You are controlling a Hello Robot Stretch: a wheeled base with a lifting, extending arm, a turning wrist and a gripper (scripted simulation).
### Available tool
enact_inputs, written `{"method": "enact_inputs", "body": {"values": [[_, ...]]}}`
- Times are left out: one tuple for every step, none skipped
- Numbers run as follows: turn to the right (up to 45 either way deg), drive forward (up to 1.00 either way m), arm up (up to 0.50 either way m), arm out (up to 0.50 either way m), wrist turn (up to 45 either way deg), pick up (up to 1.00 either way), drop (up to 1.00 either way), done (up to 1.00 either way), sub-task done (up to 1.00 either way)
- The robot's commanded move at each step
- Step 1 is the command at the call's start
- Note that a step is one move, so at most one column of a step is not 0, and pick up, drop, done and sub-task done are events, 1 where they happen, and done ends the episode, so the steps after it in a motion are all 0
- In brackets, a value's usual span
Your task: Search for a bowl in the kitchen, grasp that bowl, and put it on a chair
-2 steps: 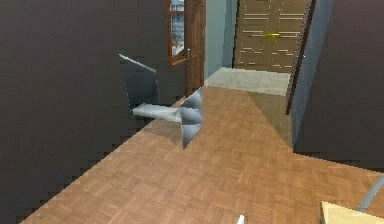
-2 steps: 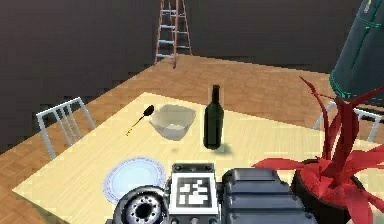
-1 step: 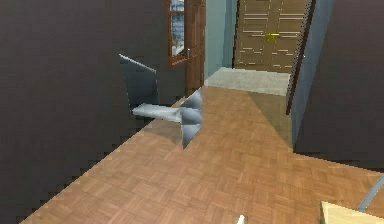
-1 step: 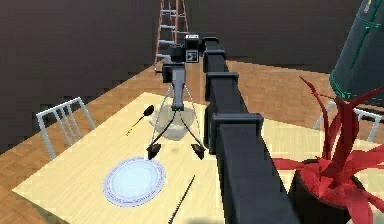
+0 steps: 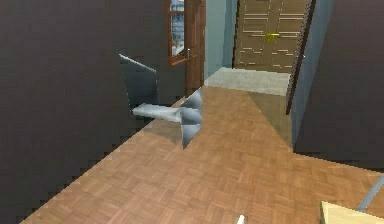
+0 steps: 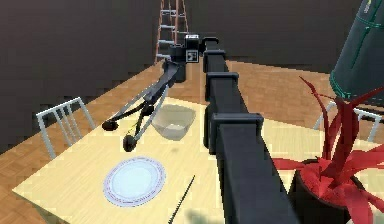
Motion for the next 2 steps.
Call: {"method": "enact_inputs", "body": {"values": [[0.0,0.00,0.00,0.00,45.0,0.00,0.00,0.00,0.00],[0.0,0.00,0.00,0.00,45.0,0.00,0.00,0.00,0.00]]}}
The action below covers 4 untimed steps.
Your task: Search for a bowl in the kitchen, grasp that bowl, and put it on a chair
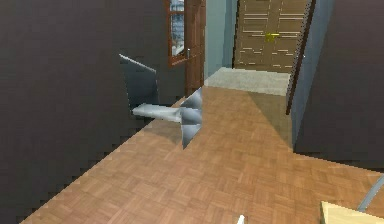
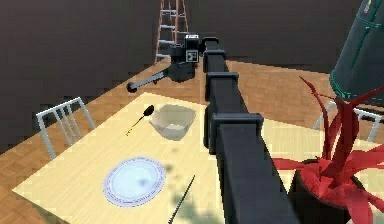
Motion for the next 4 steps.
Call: {"method": "enact_inputs", "body": {"values": [[0.0,0.00,0.00,0.00,36.0,0.00,0.00,0.00,0.00],[0.0,0.00,-0.24,0.00,0.0,0.00,0.00,0.00,0.00],[0.0,0.00,0.00,0.00,0.0,1.00,0.00,0.00,0.00],[0.0,0.00,0.10,0.00,0.0,0.00,0.00,0.00,0.00]]}}
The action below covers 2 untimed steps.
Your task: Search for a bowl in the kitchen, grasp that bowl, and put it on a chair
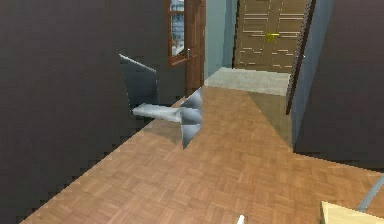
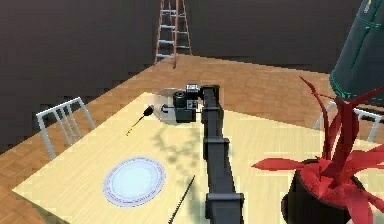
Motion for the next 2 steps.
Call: {"method": "enact_inputs", "body": {"values": [[0.0,0.00,0.14,0.00,0.0,0.00,0.00,0.00,0.00],[0.0,0.00,0.00,0.00,-45.0,0.00,0.00,0.00,0.00]]}}
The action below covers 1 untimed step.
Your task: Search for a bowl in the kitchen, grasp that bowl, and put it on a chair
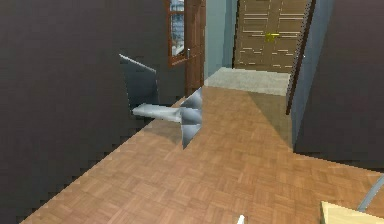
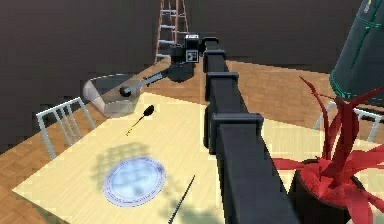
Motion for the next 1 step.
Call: {"method": "enact_inputs", "body": {"values": [[0.0,0.00,0.00,0.00,-45.0,0.00,0.00,0.00,0.00]]}}
